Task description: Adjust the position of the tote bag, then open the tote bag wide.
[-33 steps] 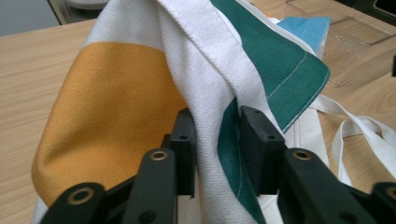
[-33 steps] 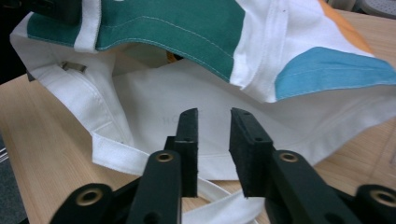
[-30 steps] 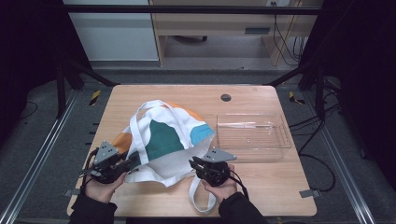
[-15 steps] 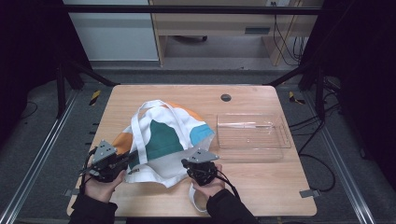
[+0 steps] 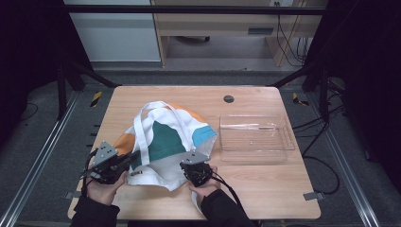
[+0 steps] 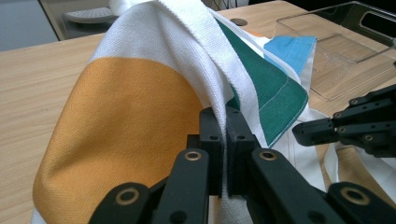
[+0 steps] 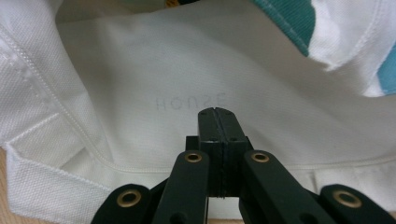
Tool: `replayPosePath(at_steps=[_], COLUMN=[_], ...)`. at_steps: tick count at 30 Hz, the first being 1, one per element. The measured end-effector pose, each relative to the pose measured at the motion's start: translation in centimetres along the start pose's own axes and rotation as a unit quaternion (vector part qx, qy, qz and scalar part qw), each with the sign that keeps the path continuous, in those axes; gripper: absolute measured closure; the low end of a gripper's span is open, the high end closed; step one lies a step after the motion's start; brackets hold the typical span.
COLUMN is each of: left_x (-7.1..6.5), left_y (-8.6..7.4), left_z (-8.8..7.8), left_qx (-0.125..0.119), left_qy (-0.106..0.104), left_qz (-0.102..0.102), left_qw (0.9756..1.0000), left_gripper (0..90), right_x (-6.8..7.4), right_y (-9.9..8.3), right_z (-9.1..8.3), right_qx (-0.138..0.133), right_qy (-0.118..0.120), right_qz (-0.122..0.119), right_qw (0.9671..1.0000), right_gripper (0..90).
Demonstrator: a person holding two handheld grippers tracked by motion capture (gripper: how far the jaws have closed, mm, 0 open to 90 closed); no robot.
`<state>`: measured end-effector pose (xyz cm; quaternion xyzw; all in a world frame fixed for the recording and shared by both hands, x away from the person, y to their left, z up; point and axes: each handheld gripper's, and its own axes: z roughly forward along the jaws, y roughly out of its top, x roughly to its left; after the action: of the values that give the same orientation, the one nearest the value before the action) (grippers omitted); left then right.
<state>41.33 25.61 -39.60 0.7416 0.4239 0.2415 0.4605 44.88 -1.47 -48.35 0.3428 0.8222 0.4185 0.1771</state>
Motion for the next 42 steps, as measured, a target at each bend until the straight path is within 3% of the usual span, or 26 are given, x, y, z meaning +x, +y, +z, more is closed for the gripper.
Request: replayPosePath(at_steps=[10, 16, 21, 26, 32, 42], left_x=[0.1, 0.1, 0.1, 0.2, 0.0, -0.3], left_y=[-0.1, -0.1, -0.1, -0.1, -0.2, -0.2], left_z=[0.0, 0.0, 0.0, 0.0, 0.0, 0.1], left_qx=[-0.002, -0.001, 0.002, 0.002, 0.003, 0.008], left_qy=[-0.004, -0.006, -0.008, -0.014, -0.014, -0.009], left_qz=[-0.006, -0.008, -0.011, -0.015, -0.013, -0.006], left_qw=[1.0, 1.0, 0.9999, 0.9998, 0.9998, 0.9999], left_gripper=[87.5, 87.6, 87.5, 87.6, 87.6, 87.6], right_x=[-0.5, 0.1, 0.0, -0.1, -0.2, 0.0], right_y=[1.4, 2.1, 2.6, 3.2, 4.6, 5.6], right_z=[-0.5, -0.3, -0.4, -1.8, -3.3, -4.1], right_qx=[-0.057, -0.071, -0.094, -0.129, -0.162, -0.174], right_qy=[0.001, -0.002, -0.012, -0.015, -0.009, -0.007], right_qz=[0.024, 0.022, 0.036, 0.042, 0.038, 0.025], right_qw=[0.9981, 0.9972, 0.9948, 0.9906, 0.9861, 0.9845], right_gripper=[90.0, 90.0, 90.0, 90.0, 90.0, 90.0])
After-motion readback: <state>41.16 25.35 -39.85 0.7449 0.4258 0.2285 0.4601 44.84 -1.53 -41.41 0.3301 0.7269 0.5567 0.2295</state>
